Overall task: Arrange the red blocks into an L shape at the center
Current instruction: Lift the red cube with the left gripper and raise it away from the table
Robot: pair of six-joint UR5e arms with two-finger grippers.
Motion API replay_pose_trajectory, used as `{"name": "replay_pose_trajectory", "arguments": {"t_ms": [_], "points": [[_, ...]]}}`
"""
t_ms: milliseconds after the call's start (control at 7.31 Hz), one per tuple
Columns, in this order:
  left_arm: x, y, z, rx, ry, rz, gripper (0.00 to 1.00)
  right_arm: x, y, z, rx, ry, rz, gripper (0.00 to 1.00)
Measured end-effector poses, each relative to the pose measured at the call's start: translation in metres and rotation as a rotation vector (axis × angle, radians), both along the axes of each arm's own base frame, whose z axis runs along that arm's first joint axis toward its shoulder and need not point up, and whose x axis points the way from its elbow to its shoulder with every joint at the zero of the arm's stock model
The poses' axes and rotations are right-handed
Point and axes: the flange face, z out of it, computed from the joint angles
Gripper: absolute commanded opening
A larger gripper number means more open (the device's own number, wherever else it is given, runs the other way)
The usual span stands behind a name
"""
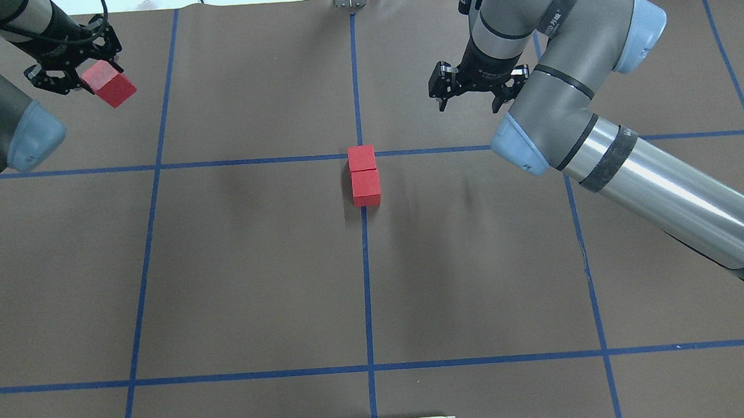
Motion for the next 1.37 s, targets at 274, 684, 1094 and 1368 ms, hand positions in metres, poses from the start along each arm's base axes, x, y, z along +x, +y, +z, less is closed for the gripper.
{"name": "replay_pose_trajectory", "arguments": {"t_ms": [274, 684, 1094, 1368], "points": [[-0.035, -0.014, 0.013, 0.006, -0.001, 0.004, 0.0, 0.0, 0.001, 0.003, -0.004, 0.002, -0.001, 0.99], [-0.082, -0.032, 0.053, 0.053, -0.063, 0.031, 0.0, -0.002, 0.002, 0.002, -0.004, 0.002, -0.002, 0.99], [-0.112, -0.048, 0.069, 0.106, -0.131, 0.047, 0.0, -0.003, 0.003, 0.006, 0.003, -0.005, -0.003, 0.99], [-0.119, -0.054, 0.076, 0.065, -0.13, -0.03, 0.0, -0.003, 0.003, 0.009, 0.009, -0.012, -0.003, 0.99]]}}
